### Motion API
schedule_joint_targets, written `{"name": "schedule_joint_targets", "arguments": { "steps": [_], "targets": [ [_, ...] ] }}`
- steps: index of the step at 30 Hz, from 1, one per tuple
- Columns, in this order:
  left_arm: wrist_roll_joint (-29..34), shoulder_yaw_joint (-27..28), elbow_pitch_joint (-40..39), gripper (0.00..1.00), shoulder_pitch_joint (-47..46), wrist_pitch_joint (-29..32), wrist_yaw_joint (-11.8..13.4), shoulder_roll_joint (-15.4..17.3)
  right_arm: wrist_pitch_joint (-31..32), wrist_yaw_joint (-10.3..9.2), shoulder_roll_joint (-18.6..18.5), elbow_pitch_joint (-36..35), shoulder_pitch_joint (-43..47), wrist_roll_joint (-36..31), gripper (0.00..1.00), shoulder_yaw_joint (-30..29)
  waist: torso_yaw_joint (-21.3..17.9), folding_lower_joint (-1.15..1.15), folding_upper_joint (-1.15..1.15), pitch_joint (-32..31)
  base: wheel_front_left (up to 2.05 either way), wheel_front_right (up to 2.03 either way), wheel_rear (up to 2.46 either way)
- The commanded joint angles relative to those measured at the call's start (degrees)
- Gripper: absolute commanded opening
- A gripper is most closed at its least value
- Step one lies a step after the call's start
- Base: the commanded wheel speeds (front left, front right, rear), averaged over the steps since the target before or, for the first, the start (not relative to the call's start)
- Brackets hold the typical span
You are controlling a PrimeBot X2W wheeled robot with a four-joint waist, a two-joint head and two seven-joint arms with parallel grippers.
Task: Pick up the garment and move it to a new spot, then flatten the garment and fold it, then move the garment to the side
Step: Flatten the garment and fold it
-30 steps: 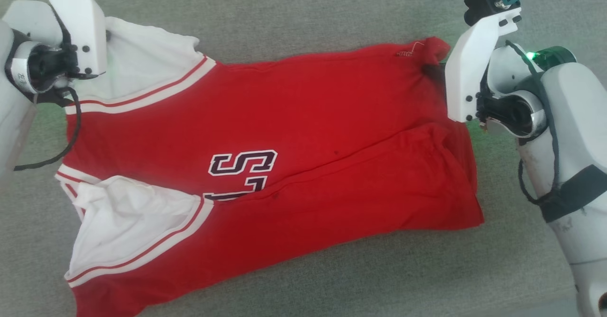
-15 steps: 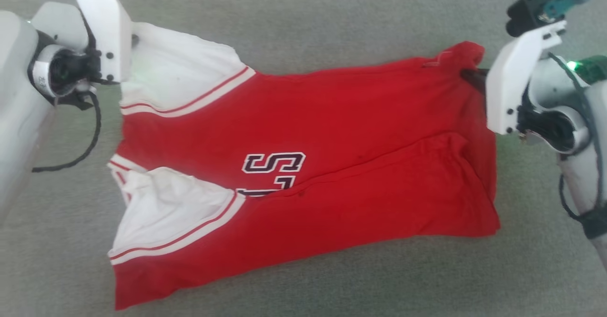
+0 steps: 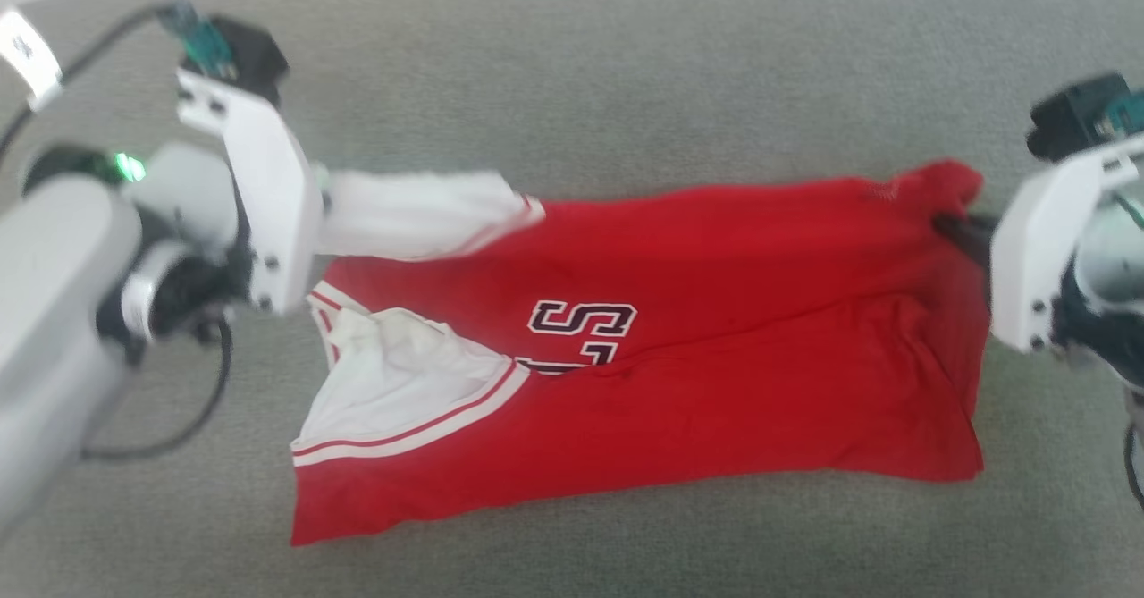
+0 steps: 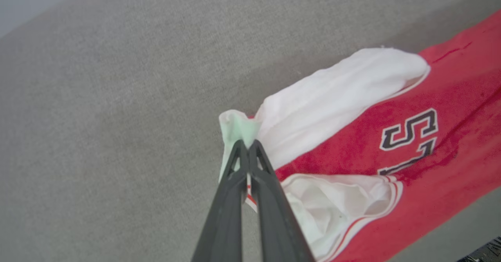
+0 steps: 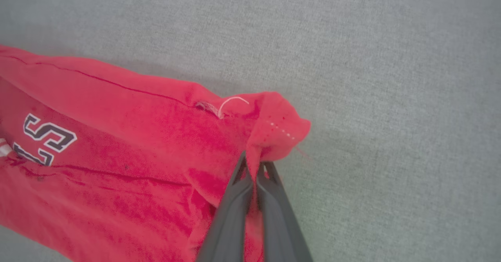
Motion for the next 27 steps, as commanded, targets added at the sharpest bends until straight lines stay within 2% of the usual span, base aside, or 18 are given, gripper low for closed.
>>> {"name": "schedule_joint_targets", "arguments": {
  "steps": [1,7,10,16,17,18,19,20,21,22,23,27],
  "targets": [
    [-0.6,0.1,-2.1,0.00,1.8,0.5,1.2,0.7,0.9,-0.02,0.0,-1.0,1.9,-0.3,0.00,-1.0,0.8,0.00,0.00,-0.7,0.00,0.00,0.00],
    [-2.1,-0.2,-14.2,0.00,9.6,0.9,7.1,5.2,5.0,-0.02,1.6,-6.1,10.2,-1.3,0.00,-6.8,1.5,0.00,0.00,-1.5,0.00,0.00,0.00],
    [-3.2,-0.8,-16.8,0.00,13.1,0.5,8.8,6.2,6.1,-0.01,3.3,-7.2,13.4,-2.1,0.00,-8.4,1.4,0.00,0.00,-1.6,0.00,0.00,0.00],
    [-5.6,-1.8,-13.7,0.00,18.3,-1.0,8.8,4.5,5.9,-0.01,6.5,-4.8,15.4,-3.3,0.00,-8.6,0.9,0.00,0.00,-1.7,0.00,0.00,0.00],
    [-5.8,-1.7,-12.5,0.00,18.6,-1.5,8.7,4.1,5.7,-0.01,6.7,-4.1,15.2,-3.7,0.20,-8.4,0.8,0.00,0.00,-1.7,0.00,0.00,0.00],
    [-6.1,-1.6,-11.4,0.00,19.0,-2.2,8.7,3.4,5.2,-0.01,7.0,-3.2,14.7,-3.8,0.49,-8.1,0.7,0.00,0.00,-1.8,0.00,0.00,0.00],
    [-6.5,-1.5,-10.2,0.09,19.4,-2.6,8.4,2.9,4.9,-0.01,7.3,-2.6,14.3,-3.9,1.00,-7.7,0.6,0.00,0.00,-1.9,0.00,0.00,0.00],
    [-6.2,-1.7,-9.4,0.31,19.5,-3.1,7.9,2.6,4.6,-0.01,7.5,-1.9,14.1,-4.0,1.00,-7.4,0.5,0.00,0.00,-2.1,0.00,0.00,0.00],
    [-5.8,-1.7,-8.7,0.48,19.4,-3.9,7.4,2.3,4.2,-0.01,7.5,-1.2,14.1,-4.1,1.00,-7.1,0.4,0.00,0.00,-2.3,0.00,0.00,0.00],
    [-5.9,-1.4,-8.1,0.94,19.4,-4.7,7.0,1.8,3.9,-0.01,7.5,-0.7,14.0,-4.2,1.00,-6.9,0.4,0.00,0.00,-2.6,0.00,0.00,0.00],
    [-6.3,-1.2,-7.6,1.00,19.7,-5.3,6.7,1.6,3.7,-0.01,7.5,-0.2,14.1,-4.2,1.00,-6.6,0.4,0.00,0.00,-2.9,0.00,0.00,0.00],
    [-6.1,-0.6,-7.0,1.00,20.4,-7.5,6.3,1.5,3.3,-0.01,7.3,0.3,14.8,-3.7,1.00,-6.1,0.4,0.00,0.00,-4.2,0.00,0.00,0.00]
  ]
}}
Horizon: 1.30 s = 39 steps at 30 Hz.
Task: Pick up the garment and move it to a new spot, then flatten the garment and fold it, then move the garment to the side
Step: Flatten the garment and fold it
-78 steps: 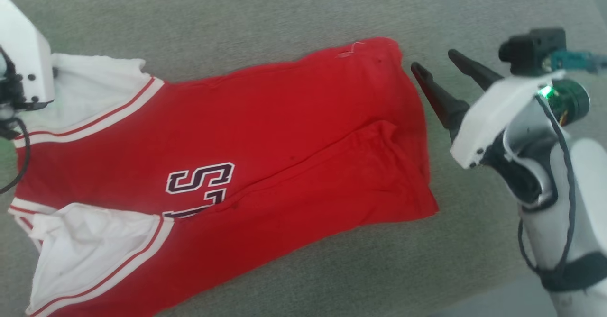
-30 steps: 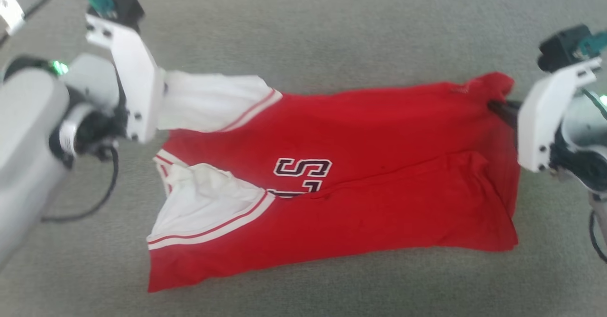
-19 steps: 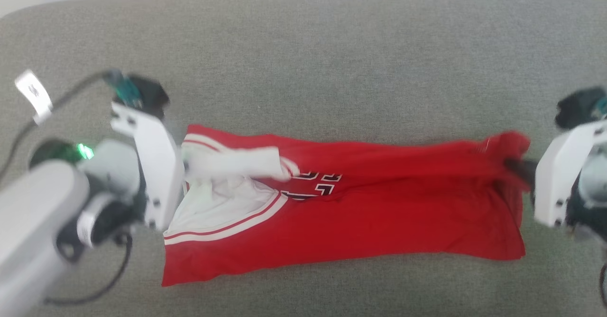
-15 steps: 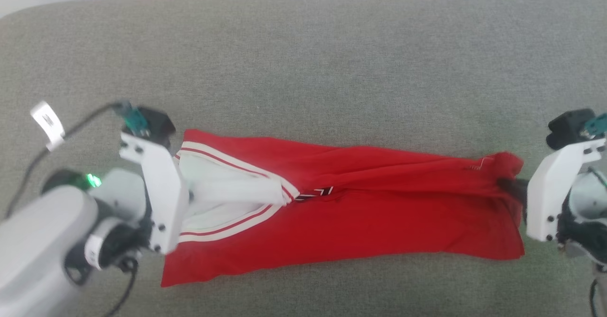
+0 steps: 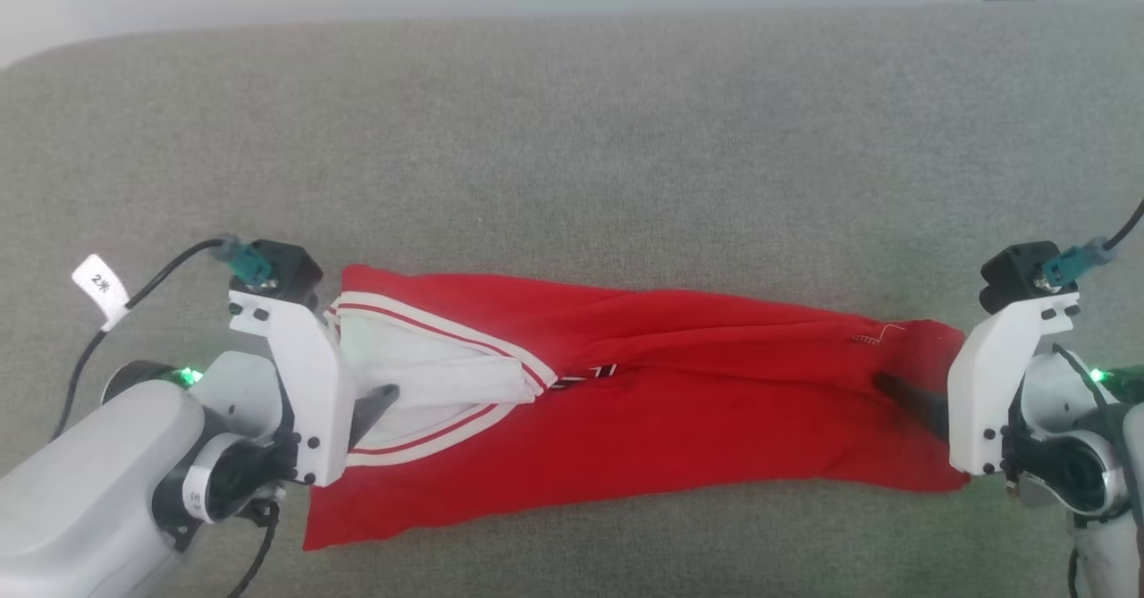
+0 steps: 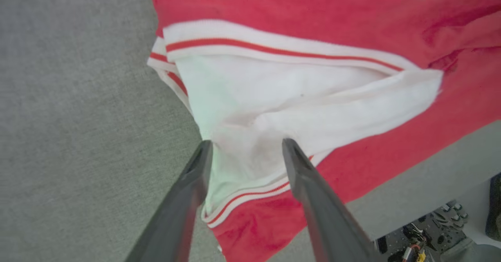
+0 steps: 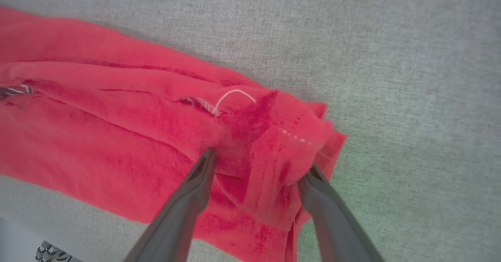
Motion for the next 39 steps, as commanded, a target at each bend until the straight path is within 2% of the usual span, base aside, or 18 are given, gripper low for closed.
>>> {"name": "schedule_joint_targets", "arguments": {
  "steps": [1,6,13,19,20,26,32,39],
  "targets": [
    [0.0,0.5,-0.3,1.00,1.0,-1.5,-0.6,0.1,-0.4,0.00,-0.2,0.0,0.8,0.1,1.00,0.1,0.0,0.00,0.00,-0.8,0.00,0.00,0.00],
    [1.0,3.0,-1.7,1.00,3.1,-9.0,-1.9,0.9,-0.7,0.00,-0.1,-1.2,2.4,0.0,1.00,-1.1,0.2,0.00,0.00,-2.6,0.00,0.00,0.00],
    [3.1,6.9,-2.9,1.00,7.8,-22.9,-3.4,1.5,-0.5,0.00,0.4,-1.9,4.2,-1.0,1.00,-5.1,1.2,0.00,0.00,-4.4,0.00,0.00,0.00],
    [4.1,9.9,-2.4,1.00,13.2,-34.8,-4.2,2.0,0.8,0.00,0.7,0.5,4.4,-1.8,1.00,-9.0,2.7,0.00,0.00,-4.6,0.00,0.00,0.00],
    [4.0,10.9,-1.9,1.00,14.9,-38.3,-4.5,2.0,1.3,0.00,0.6,2.0,4.2,-1.9,1.00,-10.0,3.3,0.00,0.00,-4.5,0.00,0.00,0.00],
    [4.0,14.3,0.9,1.00,19.8,-48.4,-4.9,2.2,2.8,0.00,1.1,6.9,2.7,-1.6,1.00,-10.9,5.2,0.00,0.00,-3.8,0.00,0.00,0.00],
    [4.4,19.4,3.6,1.00,23.9,-53.0,-5.8,0.1,2.0,0.00,2.2,13.3,0.8,-0.9,1.00,-9.5,7.0,0.00,0.00,-3.0,0.00,0.00,0.00],
    [9.2,29.4,5.4,1.00,28.7,-53.3,-8.1,-6.1,3.4,0.13,4.6,19.7,-0.8,1.4,1.00,-5.7,8.4,0.00,0.00,-2.4,0.00,0.00,0.00]
  ]
}}
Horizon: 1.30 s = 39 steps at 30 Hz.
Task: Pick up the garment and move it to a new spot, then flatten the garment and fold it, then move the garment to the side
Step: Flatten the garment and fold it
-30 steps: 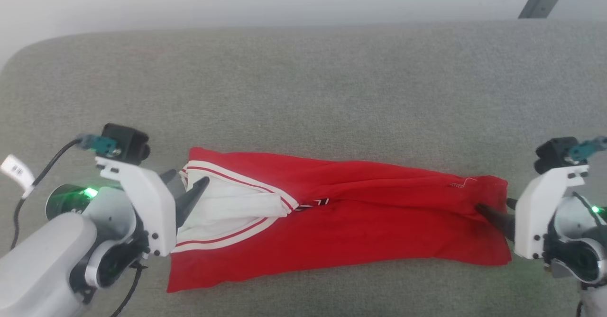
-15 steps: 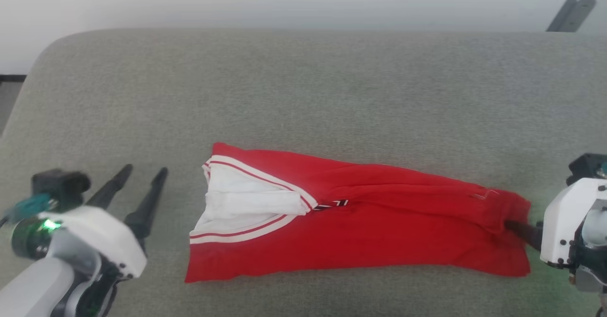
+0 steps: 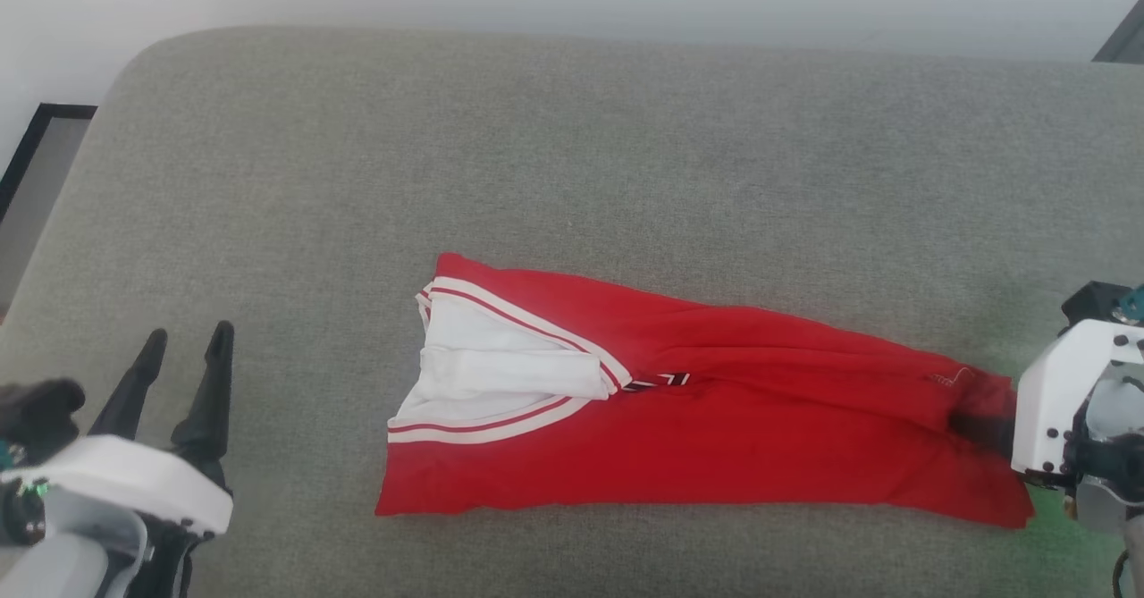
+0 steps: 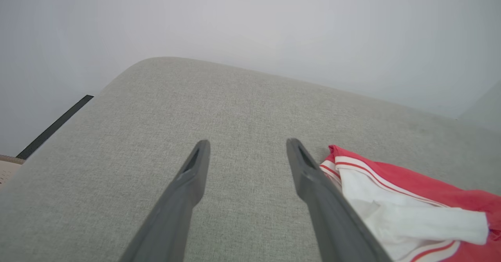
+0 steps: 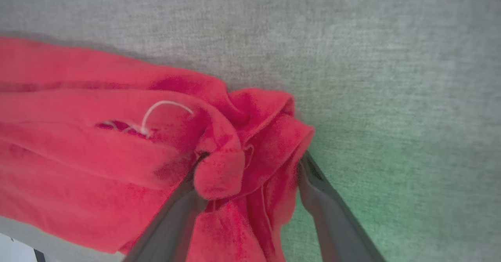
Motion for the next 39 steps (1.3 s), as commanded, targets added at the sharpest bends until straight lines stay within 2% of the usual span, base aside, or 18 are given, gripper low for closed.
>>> {"name": "schedule_joint_targets", "arguments": {
  "steps": [1,2,6,12,21,31,36,39],
  "targets": [
    [1.8,2.5,0.3,1.00,2.1,-0.2,-1.1,-1.8,1.3,0.31,4.2,2.6,1.1,2.2,0.47,3.5,0.2,0.00,0.00,0.1,0.00,0.00,0.00],
    [2.6,4.2,0.5,1.00,2.8,-0.2,-1.7,-2.9,1.9,0.34,4.6,2.5,1.0,3.2,0.00,4.3,0.2,0.00,0.00,0.1,0.00,0.00,0.00],
    [5.1,8.4,1.0,1.00,5.0,-0.2,-3.8,-6.0,2.9,0.50,4.4,1.8,0.8,4.9,0.00,5.4,0.2,0.00,0.00,0.1,0.00,0.00,0.00],
    [9.4,15.1,2.2,1.00,7.5,-0.2,-8.1,-11.6,1.4,0.22,1.9,-0.3,-0.6,7.2,0.00,4.6,-0.5,0.00,0.00,0.3,0.00,0.00,0.00],
    [14.3,20.8,3.1,1.00,7.3,-0.2,-12.0,-17.3,-1.0,0.10,-3.4,-0.2,-2.7,7.2,0.00,0.5,-2.0,0.00,0.00,0.8,0.00,0.00,0.00],
    [17.8,23.3,3.7,1.00,5.5,-0.2,-14.3,-20.1,-6.3,0.12,-10.6,6.6,-8.2,2.8,0.00,-5.5,-3.7,0.00,0.00,2.4,0.00,0.00,0.00],
    [18.8,23.8,4.5,1.00,5.1,-0.2,-14.8,-20.8,-7.2,0.12,-11.8,9.9,-10.9,1.6,0.00,-4.6,-4.4,0.00,0.00,2.5,0.00,0.00,0.00],
    [19.0,24.2,4.6,1.00,5.3,-0.2,-15.1,-21.1,-6.4,0.12,-11.4,8.2,-10.9,3.1,0.00,-2.4,-4.7,0.00,0.00,2.3,0.00,0.00,0.00]
  ]
}}
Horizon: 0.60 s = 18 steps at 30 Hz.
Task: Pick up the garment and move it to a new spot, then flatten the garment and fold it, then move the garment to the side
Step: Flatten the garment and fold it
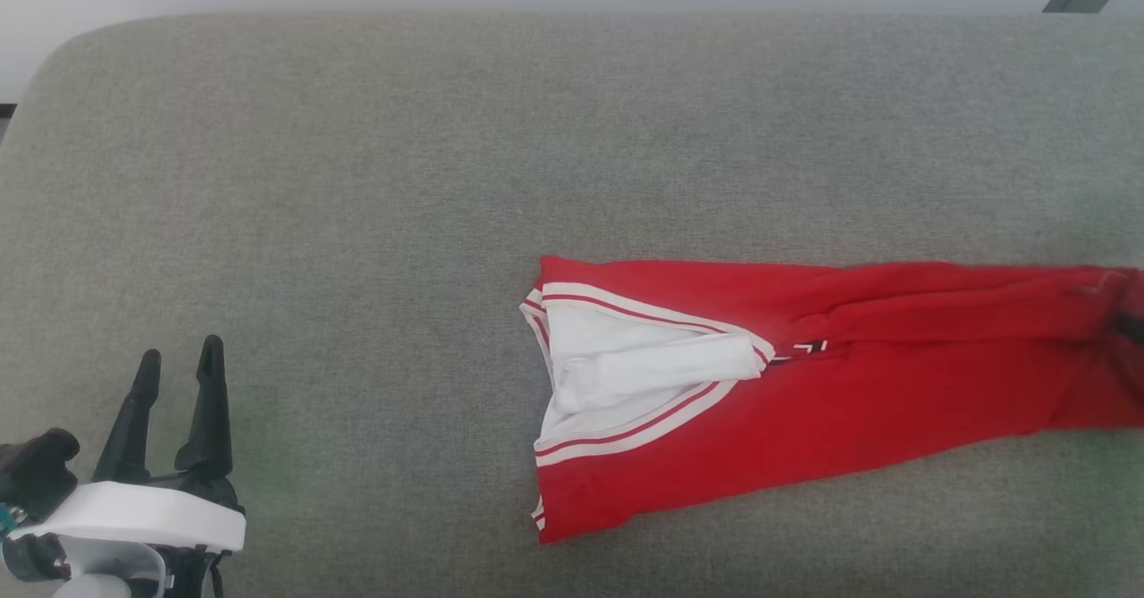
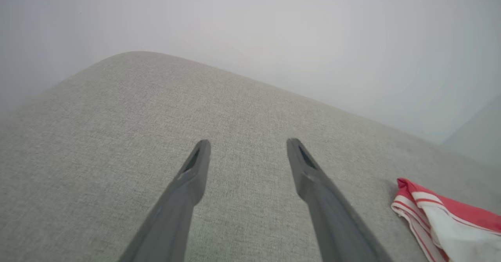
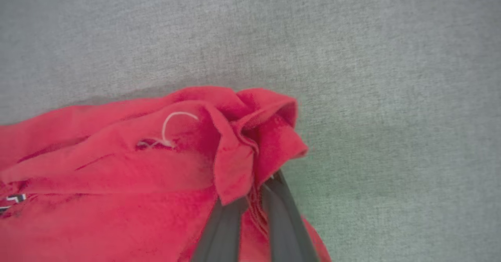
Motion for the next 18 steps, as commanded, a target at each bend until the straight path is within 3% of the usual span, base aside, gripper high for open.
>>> {"name": "schedule_joint_targets", "arguments": {
  "steps": [1,9,18],
  "targets": [
    [0.6,0.4,-0.1,1.00,-0.2,-0.2,-0.3,-0.1,0.3,-0.03,0.7,-2.0,0.3,1.5,0.00,1.3,-0.1,0.00,0.00,-0.2,0.00,0.00,0.00],
    [1.1,1.6,-0.9,1.00,1.3,-0.2,-0.5,-0.7,4.4,-0.04,4.3,-19.3,5.5,9.4,0.00,8.2,-0.6,0.00,0.00,-1.6,0.00,0.00,0.00],
    [1.1,-0.5,-0.6,1.00,0.4,-0.3,-0.6,-1.0,6.0,-0.04,9.4,-29.2,6.6,11.7,0.00,17.4,1.8,0.00,0.00,-2.8,0.00,0.00,0.00]
  ]
}}
